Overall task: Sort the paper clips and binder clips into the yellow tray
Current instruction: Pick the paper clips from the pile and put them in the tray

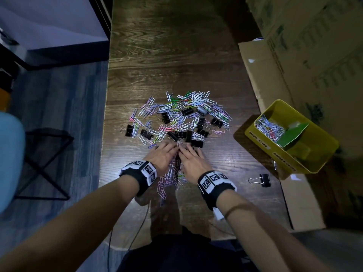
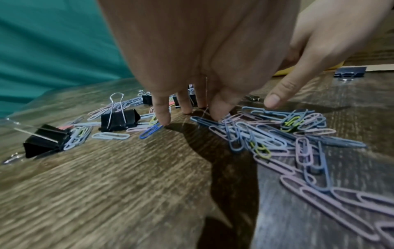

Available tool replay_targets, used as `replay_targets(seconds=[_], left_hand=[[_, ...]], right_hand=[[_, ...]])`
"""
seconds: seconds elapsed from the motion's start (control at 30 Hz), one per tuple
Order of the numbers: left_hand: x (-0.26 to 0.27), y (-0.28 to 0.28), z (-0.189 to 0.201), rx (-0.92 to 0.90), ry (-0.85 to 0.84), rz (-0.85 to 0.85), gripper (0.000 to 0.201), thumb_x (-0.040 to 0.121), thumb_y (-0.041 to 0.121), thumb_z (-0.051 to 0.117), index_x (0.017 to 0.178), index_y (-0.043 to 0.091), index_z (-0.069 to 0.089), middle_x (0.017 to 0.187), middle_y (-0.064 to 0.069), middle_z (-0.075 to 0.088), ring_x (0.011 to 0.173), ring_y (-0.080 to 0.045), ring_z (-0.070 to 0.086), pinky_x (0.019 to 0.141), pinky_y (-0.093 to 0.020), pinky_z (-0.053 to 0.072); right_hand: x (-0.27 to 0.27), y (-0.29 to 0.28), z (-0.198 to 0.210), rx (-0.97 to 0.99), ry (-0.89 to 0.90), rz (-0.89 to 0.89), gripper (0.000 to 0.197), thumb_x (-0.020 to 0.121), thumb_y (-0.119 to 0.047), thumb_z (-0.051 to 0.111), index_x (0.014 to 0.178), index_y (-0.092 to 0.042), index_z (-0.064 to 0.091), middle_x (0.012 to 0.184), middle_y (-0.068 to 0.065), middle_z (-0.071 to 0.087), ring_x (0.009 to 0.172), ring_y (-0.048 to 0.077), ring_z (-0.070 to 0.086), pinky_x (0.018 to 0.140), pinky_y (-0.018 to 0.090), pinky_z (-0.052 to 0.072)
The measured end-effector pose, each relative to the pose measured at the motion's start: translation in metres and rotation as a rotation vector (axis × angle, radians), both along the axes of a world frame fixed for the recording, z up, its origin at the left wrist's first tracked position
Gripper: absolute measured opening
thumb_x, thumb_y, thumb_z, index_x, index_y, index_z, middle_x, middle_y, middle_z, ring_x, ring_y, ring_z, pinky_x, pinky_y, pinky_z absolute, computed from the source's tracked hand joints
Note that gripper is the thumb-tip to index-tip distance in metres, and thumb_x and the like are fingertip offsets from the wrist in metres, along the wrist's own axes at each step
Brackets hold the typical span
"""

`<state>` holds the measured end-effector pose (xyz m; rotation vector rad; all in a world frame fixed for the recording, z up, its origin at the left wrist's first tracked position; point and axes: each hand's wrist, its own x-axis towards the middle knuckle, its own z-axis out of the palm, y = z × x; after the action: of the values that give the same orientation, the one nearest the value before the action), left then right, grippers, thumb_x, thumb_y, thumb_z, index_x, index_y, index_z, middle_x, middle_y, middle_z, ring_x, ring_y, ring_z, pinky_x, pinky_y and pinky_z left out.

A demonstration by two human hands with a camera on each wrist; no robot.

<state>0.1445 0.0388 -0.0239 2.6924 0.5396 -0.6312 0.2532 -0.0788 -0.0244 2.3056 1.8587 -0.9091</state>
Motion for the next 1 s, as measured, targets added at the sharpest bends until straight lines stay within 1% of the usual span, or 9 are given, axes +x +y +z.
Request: replay_targets(seconds=[0.23,0.33,0.47,0.53,0.6,0.67,0.77,0.9,1.0], left_hand=[[-0.032,0.001,-0.007,-0.091,-0.179,-0.264,0.054,0.071,0.001,0.051,0.121,0.022,0.054,0.137,0.002,0.047,0.129,-0.022,0.039,0.096,-0.044,0.041],[-0.040,0.001,-0.007,-0.073,-0.214,-0.139,0.056,0.074,0.006,0.056,0.128,0.021,0.048,0.136,-0.002,0.047,0.121,-0.024,0.044,0.092,-0.044,0.045],[-0.049,-0.013,-0.005,-0.004,-0.093,0.100,0.052,0.087,0.041,0.051,0.135,0.024,0.039,0.137,-0.006,0.039,0.122,-0.026,0.037,0.095,-0.044,0.043],[-0.053,-0.025,-0.007,-0.015,-0.053,0.072,0.061,0.084,0.055,0.050,0.135,0.024,0.038,0.133,-0.005,0.039,0.120,-0.025,0.038,0.095,-0.043,0.043],[-0.057,-0.035,-0.007,-0.011,-0.021,0.079,0.070,0.078,0.061,0.054,0.135,0.026,0.035,0.132,-0.003,0.038,0.118,-0.024,0.040,0.094,-0.043,0.044],[-0.058,-0.041,-0.005,0.018,0.028,0.170,0.082,0.071,0.065,0.061,0.137,0.032,0.026,0.133,-0.002,0.036,0.116,-0.025,0.039,0.092,-0.043,0.046],[-0.052,-0.050,-0.003,-0.032,0.074,0.288,0.084,0.071,0.054,0.069,0.140,0.032,0.025,0.138,-0.005,0.031,0.115,-0.029,0.038,0.093,-0.042,0.046],[-0.043,-0.062,-0.003,-0.092,-0.005,0.314,0.063,0.080,0.020,0.066,0.136,0.022,0.039,0.137,-0.005,0.037,0.115,-0.029,0.043,0.102,-0.035,0.037],[-0.041,-0.068,0.000,-0.108,-0.020,0.281,0.053,0.084,0.012,0.055,0.136,0.015,0.043,0.134,-0.008,0.045,0.116,-0.030,0.046,0.102,-0.032,0.033]], right_hand=[[0.004,-0.006,-0.005,0.076,0.044,-0.040,0.067,0.083,-0.001,0.049,0.145,-0.011,0.026,0.160,0.004,0.006,0.147,0.022,0.002,0.118,0.042,0.000],[-0.006,-0.013,-0.009,0.076,0.019,0.000,0.066,0.089,-0.005,0.045,0.149,-0.012,0.020,0.160,0.006,0.006,0.147,0.026,0.001,0.117,0.043,-0.003],[-0.021,-0.034,-0.012,0.115,0.032,0.058,0.056,0.096,-0.022,0.043,0.148,-0.014,0.024,0.158,0.007,0.016,0.146,0.027,0.006,0.116,0.043,-0.006],[-0.025,-0.041,-0.011,0.127,0.044,-0.004,0.060,0.095,-0.040,0.044,0.147,-0.015,0.025,0.154,0.010,0.021,0.143,0.028,0.014,0.119,0.049,0.011],[-0.029,-0.044,-0.009,0.119,0.044,-0.115,0.081,0.085,-0.056,0.054,0.147,-0.016,0.021,0.148,0.012,0.023,0.136,0.029,0.023,0.111,0.048,0.030],[-0.033,-0.043,-0.007,0.044,0.035,-0.193,0.104,0.073,-0.062,0.066,0.149,-0.015,0.012,0.143,0.013,0.022,0.130,0.029,0.026,0.109,0.043,0.033],[-0.039,-0.039,-0.004,-0.043,-0.015,-0.206,0.106,0.070,-0.055,0.073,0.148,-0.013,0.015,0.136,0.015,0.027,0.124,0.032,0.032,0.103,0.042,0.036],[-0.045,-0.036,-0.011,-0.002,0.127,-0.264,0.070,0.078,-0.022,0.074,0.138,-0.014,0.039,0.134,0.014,0.034,0.119,0.033,0.046,0.099,0.041,0.043],[-0.043,-0.038,-0.008,0.036,0.198,-0.321,0.048,0.084,-0.007,0.064,0.130,-0.012,0.052,0.134,0.010,0.045,0.112,0.031,0.057,0.097,0.040,0.046]])
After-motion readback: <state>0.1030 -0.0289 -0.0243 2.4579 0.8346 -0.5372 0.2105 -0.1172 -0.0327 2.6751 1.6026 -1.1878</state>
